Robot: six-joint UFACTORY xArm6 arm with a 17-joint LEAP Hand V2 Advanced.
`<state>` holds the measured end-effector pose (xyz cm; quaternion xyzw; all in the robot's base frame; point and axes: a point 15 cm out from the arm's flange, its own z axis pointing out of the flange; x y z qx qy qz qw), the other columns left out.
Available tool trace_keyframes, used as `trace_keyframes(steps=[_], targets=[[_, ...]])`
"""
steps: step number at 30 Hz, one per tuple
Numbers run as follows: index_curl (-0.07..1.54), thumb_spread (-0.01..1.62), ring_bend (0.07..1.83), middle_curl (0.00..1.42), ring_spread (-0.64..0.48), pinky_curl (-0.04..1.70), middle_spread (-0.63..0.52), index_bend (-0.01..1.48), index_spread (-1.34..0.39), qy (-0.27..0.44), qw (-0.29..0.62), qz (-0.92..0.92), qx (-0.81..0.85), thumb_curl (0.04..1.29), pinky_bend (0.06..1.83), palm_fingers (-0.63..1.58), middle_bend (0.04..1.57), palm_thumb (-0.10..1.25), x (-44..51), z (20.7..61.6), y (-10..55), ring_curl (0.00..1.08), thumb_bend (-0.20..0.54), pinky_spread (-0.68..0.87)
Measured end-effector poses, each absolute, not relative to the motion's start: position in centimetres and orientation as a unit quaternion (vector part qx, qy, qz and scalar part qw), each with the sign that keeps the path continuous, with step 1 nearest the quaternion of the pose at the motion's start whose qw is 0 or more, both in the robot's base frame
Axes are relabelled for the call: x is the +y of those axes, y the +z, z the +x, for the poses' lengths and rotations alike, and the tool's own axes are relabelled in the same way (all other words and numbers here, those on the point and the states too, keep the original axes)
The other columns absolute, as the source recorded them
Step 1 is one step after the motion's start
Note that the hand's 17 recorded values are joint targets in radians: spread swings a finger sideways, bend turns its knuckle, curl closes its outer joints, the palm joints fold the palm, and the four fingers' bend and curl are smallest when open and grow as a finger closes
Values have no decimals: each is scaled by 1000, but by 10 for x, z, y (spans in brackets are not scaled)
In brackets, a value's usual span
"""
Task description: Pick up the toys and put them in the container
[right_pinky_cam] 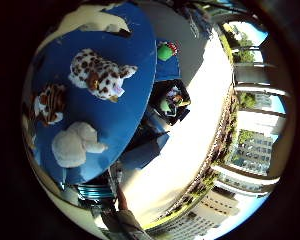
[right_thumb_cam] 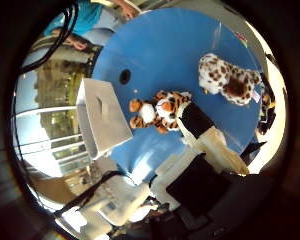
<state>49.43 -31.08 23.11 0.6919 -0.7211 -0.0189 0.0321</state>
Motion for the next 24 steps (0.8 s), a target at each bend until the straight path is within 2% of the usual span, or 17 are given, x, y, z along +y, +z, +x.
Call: trace_keyframes(steps=[4,10,15,19,20,22,24], targets=[[273,1122,433,317,293,127,54,157,-87,-4,29,678,-734,406,759,213,179,590,-323,512,193,320,-28,453],[273,1108,471,320,296,118,58,171,-45,-9,36,667,-744,411,775,268,181,612,-326,517,162,322,-25,458],[263,1091,578,354,289,86,-14,162,-49,-1,57,666,-743,422,765,517,277,657,-330,519,149,333,-20,461],[241,1075,788,436,214,113,-99,137,-176,4,66,667,-742,437,955,1071,485,731,-332,521,145,388,-11,449],[229,1071,867,472,193,138,-112,111,-211,4,67,668,-741,444,1017,1134,555,756,-331,522,145,422,-8,435],[213,1055,1078,557,132,168,-153,120,-276,4,67,669,-740,465,1070,1089,691,808,-331,522,145,522,-6,411],[193,1041,1176,612,91,191,-183,154,-332,9,65,668,-741,485,1143,1050,758,858,-333,522,149,575,2,391]])
